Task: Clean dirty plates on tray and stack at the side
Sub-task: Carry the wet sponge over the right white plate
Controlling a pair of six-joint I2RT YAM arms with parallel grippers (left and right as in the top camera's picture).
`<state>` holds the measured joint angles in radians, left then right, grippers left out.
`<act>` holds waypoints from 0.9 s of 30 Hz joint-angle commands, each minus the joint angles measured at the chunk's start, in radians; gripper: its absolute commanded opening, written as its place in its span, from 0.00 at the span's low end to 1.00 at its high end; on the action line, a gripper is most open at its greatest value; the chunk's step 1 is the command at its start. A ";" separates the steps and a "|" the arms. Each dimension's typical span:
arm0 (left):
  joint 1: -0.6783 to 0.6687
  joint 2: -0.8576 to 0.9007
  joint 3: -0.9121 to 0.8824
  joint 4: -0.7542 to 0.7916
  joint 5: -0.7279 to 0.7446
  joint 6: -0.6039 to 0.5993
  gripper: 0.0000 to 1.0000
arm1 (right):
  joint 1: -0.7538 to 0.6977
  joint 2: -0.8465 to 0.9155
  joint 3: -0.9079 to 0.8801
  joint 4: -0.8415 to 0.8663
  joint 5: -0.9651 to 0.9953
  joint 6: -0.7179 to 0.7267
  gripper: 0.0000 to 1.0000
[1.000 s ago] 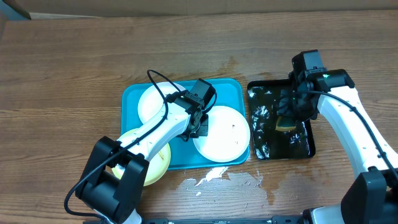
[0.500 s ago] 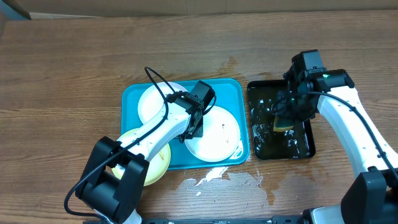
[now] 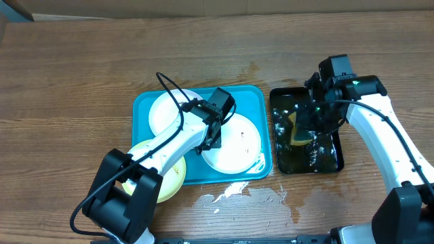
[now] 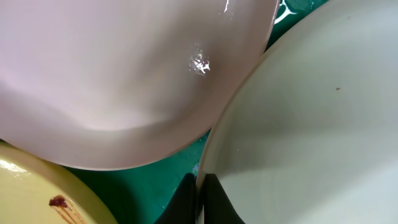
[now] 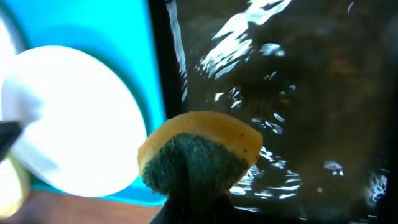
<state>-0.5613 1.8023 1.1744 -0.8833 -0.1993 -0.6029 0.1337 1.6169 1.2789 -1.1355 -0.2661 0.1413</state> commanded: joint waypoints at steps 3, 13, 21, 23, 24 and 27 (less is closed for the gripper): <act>0.000 0.015 0.018 0.005 -0.045 -0.034 0.04 | -0.003 0.000 0.016 0.039 -0.259 -0.045 0.04; 0.000 0.015 0.018 0.048 -0.005 -0.086 0.04 | 0.155 0.015 0.016 0.084 -0.148 -0.128 0.04; 0.000 0.015 0.018 0.056 0.017 -0.084 0.04 | 0.360 0.091 0.016 0.142 -0.018 -0.143 0.04; 0.000 0.015 0.018 0.056 0.017 -0.084 0.04 | 0.387 0.119 0.016 0.156 -0.010 -0.142 0.04; 0.000 0.015 0.018 0.056 0.017 -0.083 0.04 | 0.397 0.132 0.016 0.165 -0.011 -0.142 0.04; 0.000 0.015 0.018 0.054 0.017 -0.082 0.04 | 0.417 0.174 0.016 0.200 -0.010 -0.142 0.04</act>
<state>-0.5613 1.8027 1.1755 -0.8257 -0.1761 -0.6643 0.5354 1.7512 1.2789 -0.9611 -0.2989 0.0074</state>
